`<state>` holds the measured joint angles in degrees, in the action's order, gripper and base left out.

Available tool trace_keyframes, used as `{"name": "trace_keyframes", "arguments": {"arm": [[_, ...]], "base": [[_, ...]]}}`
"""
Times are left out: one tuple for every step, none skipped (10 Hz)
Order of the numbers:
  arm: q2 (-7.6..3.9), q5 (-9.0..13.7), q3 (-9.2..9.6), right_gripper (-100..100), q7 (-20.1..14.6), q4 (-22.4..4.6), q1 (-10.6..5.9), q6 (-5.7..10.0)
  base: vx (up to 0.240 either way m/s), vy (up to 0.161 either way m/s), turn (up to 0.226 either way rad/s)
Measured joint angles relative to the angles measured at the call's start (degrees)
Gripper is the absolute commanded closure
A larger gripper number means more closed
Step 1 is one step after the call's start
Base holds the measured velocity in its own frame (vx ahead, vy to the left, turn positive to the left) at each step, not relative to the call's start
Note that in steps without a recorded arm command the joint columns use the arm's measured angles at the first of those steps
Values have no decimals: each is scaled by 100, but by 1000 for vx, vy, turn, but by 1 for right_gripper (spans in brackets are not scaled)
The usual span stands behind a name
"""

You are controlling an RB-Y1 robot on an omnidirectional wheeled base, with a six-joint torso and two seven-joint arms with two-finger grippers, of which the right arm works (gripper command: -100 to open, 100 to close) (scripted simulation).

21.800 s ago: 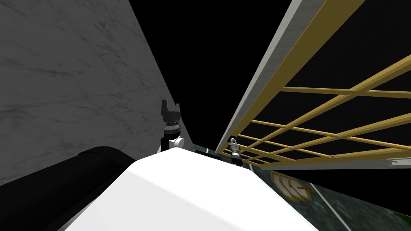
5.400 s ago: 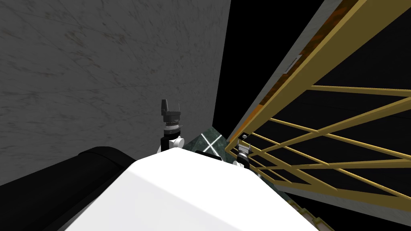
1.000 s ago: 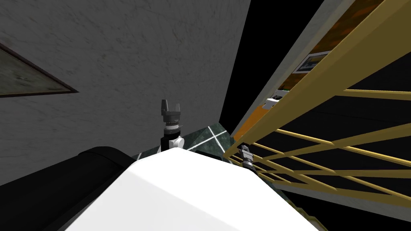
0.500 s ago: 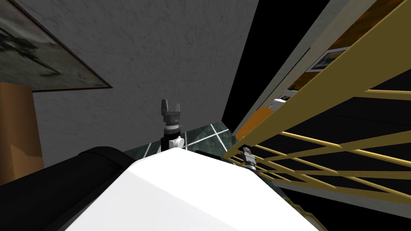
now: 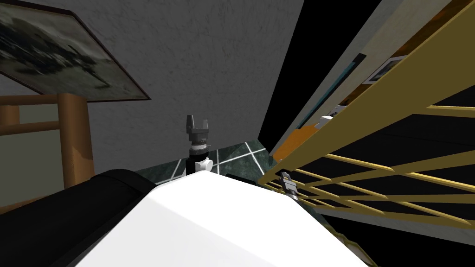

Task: Pull the door open

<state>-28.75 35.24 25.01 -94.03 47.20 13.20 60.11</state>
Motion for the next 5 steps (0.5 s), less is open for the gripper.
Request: {"name": "trace_keyframes", "arguments": {"arm": [[-32, -16, 23, 100, -46, -30, -4, 61], [-58, -39, 58, 100, -98, -77, -2, 130], [-81, -64, 99, 100, -144, -113, 8, 190], [-117, -90, 141, 100, -199, -150, 23, 256], [-146, -115, 184, 100, -246, -172, 55, 315]], "base": [[-213, -52, 150], [-211, -54, 146], [-216, -37, 147], [-186, -51, 133], [-209, -52, 130]]}}
